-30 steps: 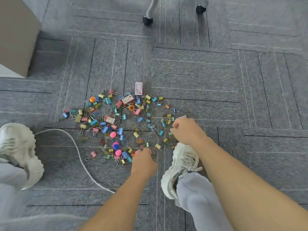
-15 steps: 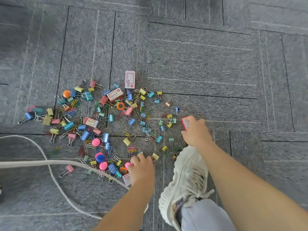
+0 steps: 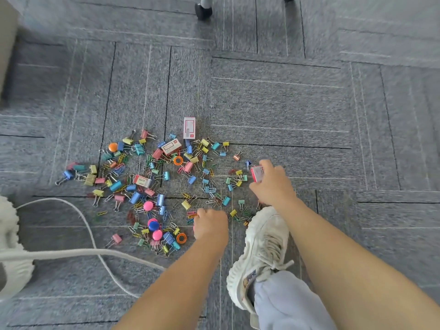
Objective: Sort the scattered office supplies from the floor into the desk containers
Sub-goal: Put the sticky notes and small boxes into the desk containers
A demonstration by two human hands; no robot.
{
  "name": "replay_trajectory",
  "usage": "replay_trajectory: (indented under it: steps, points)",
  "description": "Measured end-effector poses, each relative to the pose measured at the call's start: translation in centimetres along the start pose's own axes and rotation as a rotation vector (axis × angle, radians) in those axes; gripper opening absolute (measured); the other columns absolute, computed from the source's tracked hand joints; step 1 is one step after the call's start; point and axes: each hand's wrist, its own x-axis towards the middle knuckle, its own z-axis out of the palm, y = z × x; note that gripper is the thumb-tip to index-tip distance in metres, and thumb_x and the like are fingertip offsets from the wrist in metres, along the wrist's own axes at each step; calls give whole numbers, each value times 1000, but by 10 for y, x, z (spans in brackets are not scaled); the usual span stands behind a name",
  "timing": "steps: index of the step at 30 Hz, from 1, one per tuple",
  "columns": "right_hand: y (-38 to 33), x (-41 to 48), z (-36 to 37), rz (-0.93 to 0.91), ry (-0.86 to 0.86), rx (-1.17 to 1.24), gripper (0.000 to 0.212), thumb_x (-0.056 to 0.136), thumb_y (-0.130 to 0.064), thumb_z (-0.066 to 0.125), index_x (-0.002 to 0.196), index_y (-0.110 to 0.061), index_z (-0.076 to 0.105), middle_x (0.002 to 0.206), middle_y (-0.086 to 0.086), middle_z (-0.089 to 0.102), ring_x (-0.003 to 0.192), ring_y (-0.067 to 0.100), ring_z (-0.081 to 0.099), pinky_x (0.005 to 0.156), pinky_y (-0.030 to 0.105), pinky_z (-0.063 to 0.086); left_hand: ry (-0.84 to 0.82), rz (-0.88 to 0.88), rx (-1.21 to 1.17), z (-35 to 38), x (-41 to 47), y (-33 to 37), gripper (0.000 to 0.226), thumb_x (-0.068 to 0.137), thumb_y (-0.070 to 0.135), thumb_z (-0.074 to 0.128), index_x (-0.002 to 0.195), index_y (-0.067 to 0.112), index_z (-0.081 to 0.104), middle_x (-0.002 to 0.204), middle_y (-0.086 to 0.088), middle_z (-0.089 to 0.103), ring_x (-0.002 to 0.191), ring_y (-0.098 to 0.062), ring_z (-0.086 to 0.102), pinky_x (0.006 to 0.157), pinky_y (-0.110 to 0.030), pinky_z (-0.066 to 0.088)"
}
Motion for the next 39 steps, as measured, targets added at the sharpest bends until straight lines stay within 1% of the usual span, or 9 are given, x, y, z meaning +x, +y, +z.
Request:
replay_trajectory:
  steps: [6, 9, 12, 15, 19, 23, 25, 29, 39]
  points:
    - [-15, -80, -86, -132, -57, 166, 63, 84, -25, 67, 141, -30, 41, 121, 5, 53, 94, 23, 56, 66, 29, 44, 161, -75, -536, -67, -74, -12, 21, 92, 4, 51, 111, 8, 57, 111, -14, 63, 97, -32, 64, 70, -36, 51]
    - [-26, -136, -127, -212, -55, 256, 63, 84, -17, 66, 141, -30, 43, 117, 3, 55, 78, 12, 55, 57, 24, 40, 289, -50, -881, -108, -120, -23, 19, 91, 16, 58, 109, 17, 63, 111, -3, 61, 92, -26, 66, 73, -34, 56]
    - [-42, -197, -163, -356, 12, 278, 65, 82, -18, 66, 141, -35, 43, 121, 3, 60, 91, 21, 61, 68, 28, 48, 326, 10, -1265, -153, -182, -25, 8, 90, 9, 64, 90, 16, 67, 104, -13, 71, 75, -17, 69, 67, -34, 61]
    - [-59, -261, -192, -522, 83, 288, 67, 83, -20, 68, 141, -39, 41, 121, 0, 63, 96, 22, 66, 77, 34, 55, 344, 77, -1534, -189, -253, -25, 8, 92, 1, 63, 95, 7, 67, 92, -16, 69, 75, -22, 67, 70, -34, 59]
    - [-73, -339, -225, -698, 126, 178, 67, 87, -20, 65, 145, -41, 39, 125, -3, 60, 97, 16, 61, 76, 26, 46, 459, 148, -1650, -210, -340, -26, 16, 91, -2, 61, 104, -1, 71, 81, -14, 70, 63, -18, 66, 60, -29, 57]
    - [-81, -402, -246, -799, 233, 50, 69, 89, -14, 59, 150, -37, 34, 139, 0, 56, 116, 21, 56, 86, 27, 42, 514, 253, -1713, -216, -411, -30, 15, 90, -4, 61, 102, -1, 70, 79, -12, 69, 53, -11, 64, 46, -21, 52]
    - [-85, -430, -252, -814, 280, -2, 68, 90, -14, 57, 149, -30, 28, 140, 4, 54, 117, 26, 56, 91, 35, 46, 530, 317, -1689, -218, -436, -38, 17, 94, -2, 56, 106, -1, 69, 83, -13, 69, 59, -13, 66, 49, -21, 48]
    - [-106, -480, -263, -895, 362, -94, 38, 93, -19, 57, 127, -22, 41, 123, 5, 59, 103, 22, 58, 87, 38, 49, 526, 439, -1605, -221, -483, -65, 23, 96, 3, 56, 114, 1, 69, 97, -16, 74, 84, -23, 67, 69, -29, 49]
    - [-224, -582, -245, -1277, 458, -63, 50, 89, -19, 71, 135, -30, 55, 126, -5, 62, 110, 10, 55, 93, 25, 45, 656, 596, -1687, -223, -625, -197, 29, 95, -8, 45, 112, -3, 68, 101, -22, 70, 72, -18, 70, 52, -19, 52]
